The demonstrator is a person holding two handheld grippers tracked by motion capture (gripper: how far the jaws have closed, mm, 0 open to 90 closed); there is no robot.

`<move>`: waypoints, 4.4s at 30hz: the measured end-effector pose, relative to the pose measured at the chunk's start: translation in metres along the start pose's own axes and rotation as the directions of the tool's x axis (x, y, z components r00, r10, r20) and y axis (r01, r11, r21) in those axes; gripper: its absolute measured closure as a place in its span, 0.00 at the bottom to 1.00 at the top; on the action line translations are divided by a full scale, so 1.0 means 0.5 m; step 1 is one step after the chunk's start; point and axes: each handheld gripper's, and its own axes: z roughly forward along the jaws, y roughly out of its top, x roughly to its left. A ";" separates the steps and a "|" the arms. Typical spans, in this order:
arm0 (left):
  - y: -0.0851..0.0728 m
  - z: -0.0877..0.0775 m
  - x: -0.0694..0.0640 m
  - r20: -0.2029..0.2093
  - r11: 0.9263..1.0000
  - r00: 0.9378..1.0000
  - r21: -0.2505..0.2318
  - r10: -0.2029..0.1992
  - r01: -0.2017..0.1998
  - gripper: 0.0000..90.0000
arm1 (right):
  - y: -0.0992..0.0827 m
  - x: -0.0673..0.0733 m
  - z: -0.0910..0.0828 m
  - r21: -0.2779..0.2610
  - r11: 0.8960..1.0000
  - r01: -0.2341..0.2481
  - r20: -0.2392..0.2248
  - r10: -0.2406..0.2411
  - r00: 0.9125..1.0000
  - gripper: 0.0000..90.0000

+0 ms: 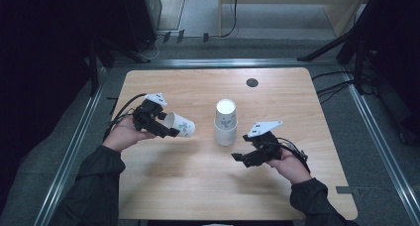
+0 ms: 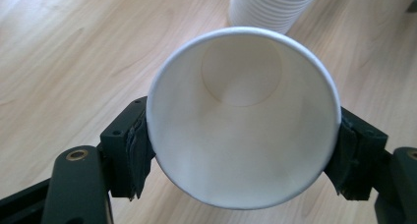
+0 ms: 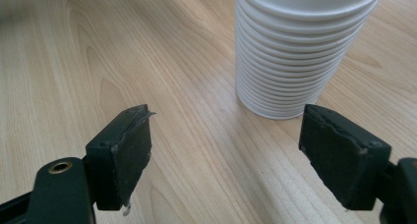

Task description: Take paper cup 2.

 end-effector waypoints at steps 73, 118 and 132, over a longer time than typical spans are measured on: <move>-0.035 -0.007 0.220 -0.282 0.882 0.938 0.365 -0.201 0.299 0.13 | -0.002 -0.003 -0.003 0.023 0.999 0.045 -0.019 -0.045 0.999 0.22; 0.074 0.015 0.044 -0.057 0.990 0.989 0.029 -0.139 0.141 0.14 | 0.023 -0.053 -0.054 -0.029 0.999 -0.034 -0.087 0.031 0.996 0.20; 0.040 0.064 -0.022 0.021 0.991 0.991 -0.020 -0.129 0.129 0.15 | 0.034 -0.075 -0.057 -0.028 0.999 -0.027 -0.075 0.025 0.997 0.29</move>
